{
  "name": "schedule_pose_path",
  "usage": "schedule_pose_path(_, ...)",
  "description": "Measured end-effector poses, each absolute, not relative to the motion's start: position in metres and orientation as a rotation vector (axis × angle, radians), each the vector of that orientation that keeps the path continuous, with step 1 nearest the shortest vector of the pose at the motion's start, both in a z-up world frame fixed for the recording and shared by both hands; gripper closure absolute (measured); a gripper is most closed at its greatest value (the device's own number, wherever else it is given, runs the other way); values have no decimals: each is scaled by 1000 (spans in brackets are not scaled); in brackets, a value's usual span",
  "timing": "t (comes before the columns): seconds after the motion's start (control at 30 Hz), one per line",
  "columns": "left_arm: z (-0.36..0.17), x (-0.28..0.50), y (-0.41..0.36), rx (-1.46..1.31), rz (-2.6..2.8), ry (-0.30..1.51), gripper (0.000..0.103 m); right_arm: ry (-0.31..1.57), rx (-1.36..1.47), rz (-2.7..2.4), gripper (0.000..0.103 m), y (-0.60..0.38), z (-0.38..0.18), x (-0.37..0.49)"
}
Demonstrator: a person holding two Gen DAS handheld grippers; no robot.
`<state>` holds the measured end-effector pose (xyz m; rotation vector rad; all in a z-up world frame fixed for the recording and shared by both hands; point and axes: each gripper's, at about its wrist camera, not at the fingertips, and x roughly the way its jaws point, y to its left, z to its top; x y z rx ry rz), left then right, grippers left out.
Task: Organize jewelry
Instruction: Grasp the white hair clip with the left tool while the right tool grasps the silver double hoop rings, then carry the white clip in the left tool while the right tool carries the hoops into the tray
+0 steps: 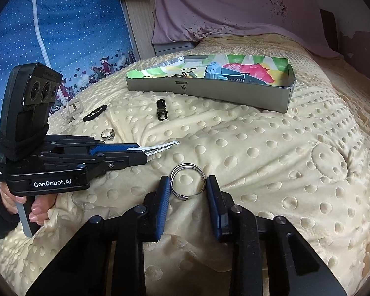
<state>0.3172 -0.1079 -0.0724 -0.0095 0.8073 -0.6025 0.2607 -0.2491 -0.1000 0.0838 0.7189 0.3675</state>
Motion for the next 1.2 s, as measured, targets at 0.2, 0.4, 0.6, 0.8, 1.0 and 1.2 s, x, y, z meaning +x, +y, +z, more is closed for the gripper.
schedule_pose_path(0.2,-64,308,-105,-16,-611,752,87,671,85,374,77,-251,-94,252)
schedule_pose_path(0.4,-47,298,-98,-39,-590,671,87,610,84,361,77,-252,-79,248)
schedule_pose_path(0.6,-36,302,-91,-89,-535,637,87,578,87,343,77,-254,-71,250)
schedule_pose_path(0.8,-21,313,-85,-137,-491,603,87,531,97,335,77,-258,-57,255)
schedule_pose_path(1.0,-5,332,-83,-163,-474,591,87,480,127,320,77,-266,-35,271)
schedule_pose_path(1.2,5,356,-85,-168,-450,582,87,456,144,291,77,-268,-21,299)
